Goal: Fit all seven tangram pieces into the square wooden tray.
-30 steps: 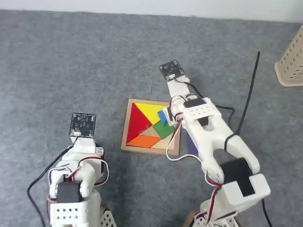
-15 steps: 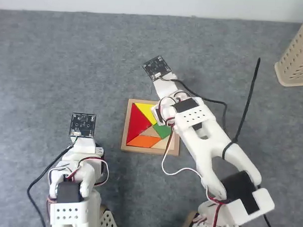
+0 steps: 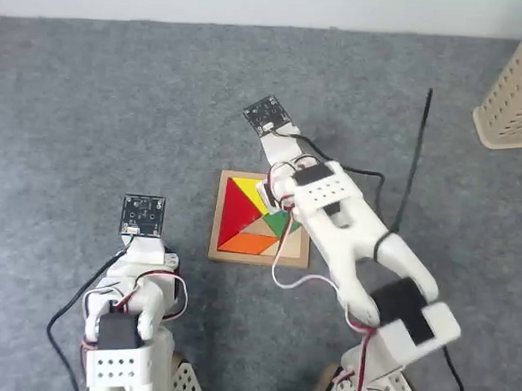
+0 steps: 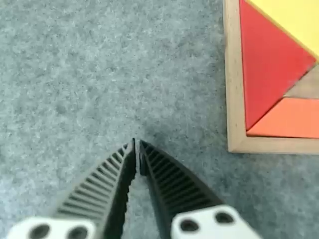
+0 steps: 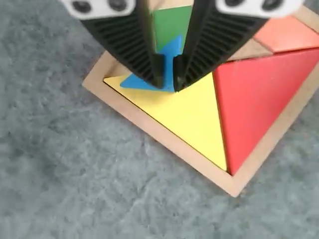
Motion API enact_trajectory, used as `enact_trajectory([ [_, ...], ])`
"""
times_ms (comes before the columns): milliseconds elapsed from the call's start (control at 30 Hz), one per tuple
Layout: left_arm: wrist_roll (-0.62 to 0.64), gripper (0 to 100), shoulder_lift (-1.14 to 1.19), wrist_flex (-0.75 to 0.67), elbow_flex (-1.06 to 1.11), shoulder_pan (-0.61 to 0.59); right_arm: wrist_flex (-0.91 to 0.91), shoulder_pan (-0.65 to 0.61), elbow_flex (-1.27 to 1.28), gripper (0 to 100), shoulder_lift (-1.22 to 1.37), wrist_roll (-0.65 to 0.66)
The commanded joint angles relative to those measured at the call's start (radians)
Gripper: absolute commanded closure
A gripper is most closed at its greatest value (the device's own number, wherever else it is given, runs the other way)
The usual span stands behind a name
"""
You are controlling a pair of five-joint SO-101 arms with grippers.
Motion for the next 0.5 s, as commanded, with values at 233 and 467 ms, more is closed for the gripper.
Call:
enact_trajectory([
  [233,0.009,99,-0.017,0.005,-0.012,-0.002,0.050,-0.002,-0.118,89.6,0.048,-0.021],
  [467,0.009,99,-0.017,0.005,-0.012,-0.002,0.047,0.018,-0.091,89.7,0.051,-0.015],
])
